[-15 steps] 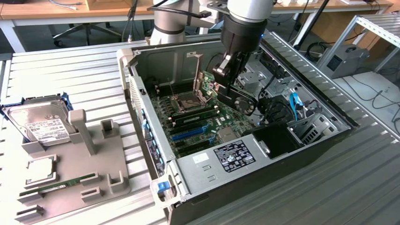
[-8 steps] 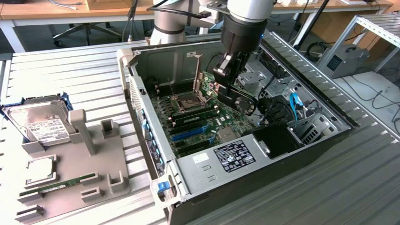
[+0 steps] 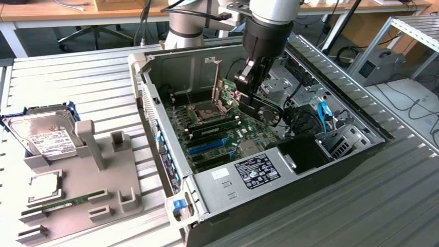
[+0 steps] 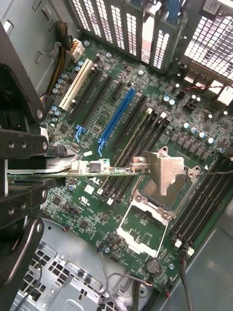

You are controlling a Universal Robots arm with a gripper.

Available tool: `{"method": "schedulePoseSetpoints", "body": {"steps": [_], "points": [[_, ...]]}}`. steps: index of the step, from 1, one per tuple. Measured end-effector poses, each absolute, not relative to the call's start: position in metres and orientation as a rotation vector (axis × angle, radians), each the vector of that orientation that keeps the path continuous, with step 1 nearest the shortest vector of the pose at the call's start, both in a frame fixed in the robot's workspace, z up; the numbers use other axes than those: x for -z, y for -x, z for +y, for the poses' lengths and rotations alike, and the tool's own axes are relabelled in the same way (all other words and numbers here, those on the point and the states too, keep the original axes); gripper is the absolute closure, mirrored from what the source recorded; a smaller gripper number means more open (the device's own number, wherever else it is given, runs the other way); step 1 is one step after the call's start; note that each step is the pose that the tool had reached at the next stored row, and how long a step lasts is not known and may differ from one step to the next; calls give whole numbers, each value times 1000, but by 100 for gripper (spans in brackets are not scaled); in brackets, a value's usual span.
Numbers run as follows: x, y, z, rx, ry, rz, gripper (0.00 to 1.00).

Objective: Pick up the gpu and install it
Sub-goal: 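Insert the gpu into the slot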

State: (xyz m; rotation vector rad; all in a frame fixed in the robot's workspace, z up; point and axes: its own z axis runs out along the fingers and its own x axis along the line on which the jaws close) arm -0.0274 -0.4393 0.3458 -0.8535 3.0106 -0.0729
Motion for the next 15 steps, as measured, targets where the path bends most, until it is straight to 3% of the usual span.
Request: {"method": "schedulePoseSetpoints", "body": {"steps": [15], "points": [[-346,27,-439,83,895,3000,73]]}}
